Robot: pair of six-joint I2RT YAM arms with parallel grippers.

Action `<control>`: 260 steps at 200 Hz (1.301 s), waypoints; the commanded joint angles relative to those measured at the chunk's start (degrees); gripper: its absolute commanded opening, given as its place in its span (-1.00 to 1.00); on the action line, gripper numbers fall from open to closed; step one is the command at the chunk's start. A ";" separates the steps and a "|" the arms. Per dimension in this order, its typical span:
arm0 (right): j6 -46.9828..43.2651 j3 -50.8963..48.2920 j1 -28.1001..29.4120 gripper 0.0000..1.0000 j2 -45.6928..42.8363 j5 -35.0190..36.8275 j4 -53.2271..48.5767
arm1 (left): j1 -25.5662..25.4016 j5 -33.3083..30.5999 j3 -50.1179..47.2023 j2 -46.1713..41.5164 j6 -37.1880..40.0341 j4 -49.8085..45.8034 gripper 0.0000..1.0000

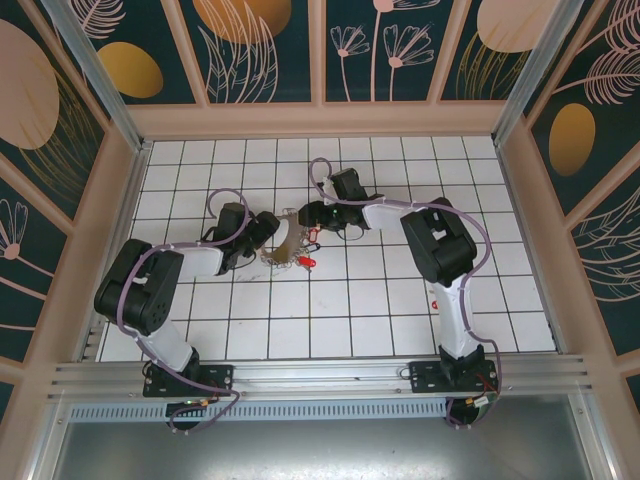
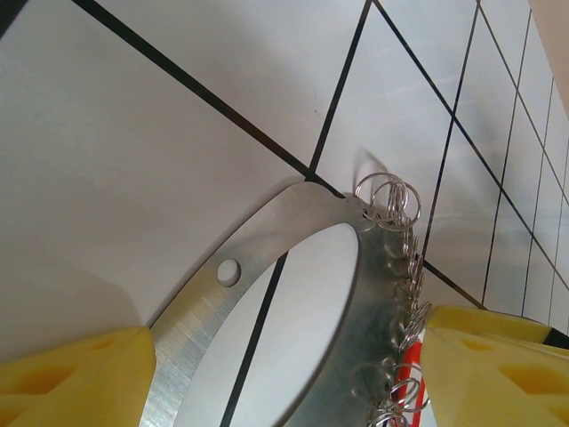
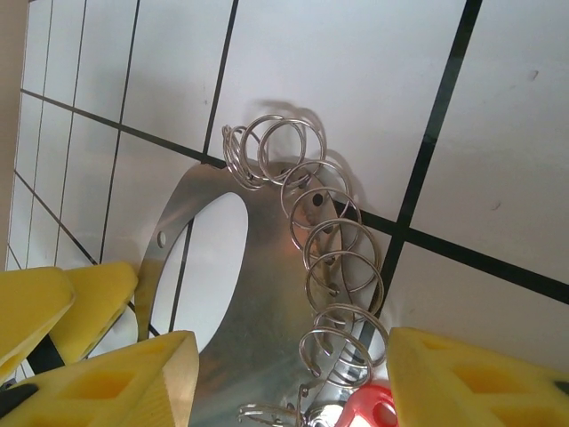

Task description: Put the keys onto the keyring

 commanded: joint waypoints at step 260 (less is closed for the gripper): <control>-2.47 7.97 -2.92 -0.02 2.27 8.46 -12.95 | -2.38 3.25 0.51 5.68 0.77 1.96 0.58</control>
